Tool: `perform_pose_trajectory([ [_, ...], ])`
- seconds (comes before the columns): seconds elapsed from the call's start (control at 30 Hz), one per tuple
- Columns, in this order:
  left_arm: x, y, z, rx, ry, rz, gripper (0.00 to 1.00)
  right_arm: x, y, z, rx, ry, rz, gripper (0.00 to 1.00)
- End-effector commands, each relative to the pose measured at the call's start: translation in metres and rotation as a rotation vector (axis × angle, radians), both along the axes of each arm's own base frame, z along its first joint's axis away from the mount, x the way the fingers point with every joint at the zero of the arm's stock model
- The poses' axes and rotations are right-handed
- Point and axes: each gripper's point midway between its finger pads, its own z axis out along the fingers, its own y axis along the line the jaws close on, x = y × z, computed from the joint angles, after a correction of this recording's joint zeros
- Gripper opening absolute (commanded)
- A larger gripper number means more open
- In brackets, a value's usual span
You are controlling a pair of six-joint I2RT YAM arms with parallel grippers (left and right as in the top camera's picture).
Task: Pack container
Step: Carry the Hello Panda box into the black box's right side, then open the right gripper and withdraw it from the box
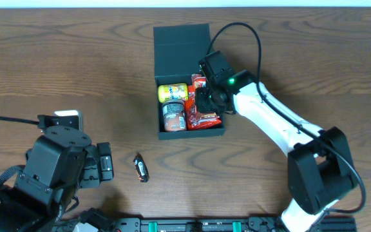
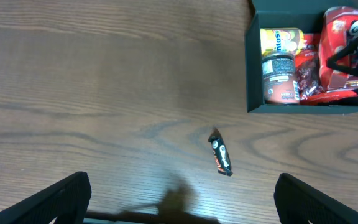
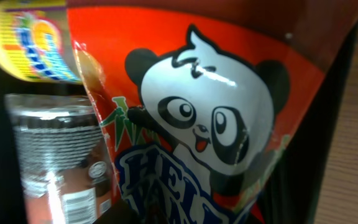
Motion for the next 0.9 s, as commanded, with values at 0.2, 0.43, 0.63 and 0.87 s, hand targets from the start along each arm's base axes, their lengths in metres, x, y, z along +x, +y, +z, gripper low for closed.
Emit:
perform_pose_trajectory([
  [0.2,-0.002,0.001,-0.002,0.011,0.014,-0.009,0.95,-0.002,-0.02,-0.01,-0.1,0.019,-0.099,0.02],
  [0.43,-0.001,0.001,-0.002,0.011,0.013,-0.009,0.95,-0.007,-0.023,-0.012,-0.112,0.041,-0.1,0.01],
  [0.63,-0.002,0.001,-0.002,0.011,0.014,-0.009,0.95,-0.005,-0.021,-0.011,-0.105,0.03,-0.101,0.46],
  [0.87,-0.002,0.001,-0.003,0.013,0.017,-0.01,0.95,0.0,-0.016,0.002,-0.069,0.001,-0.097,0.96],
])
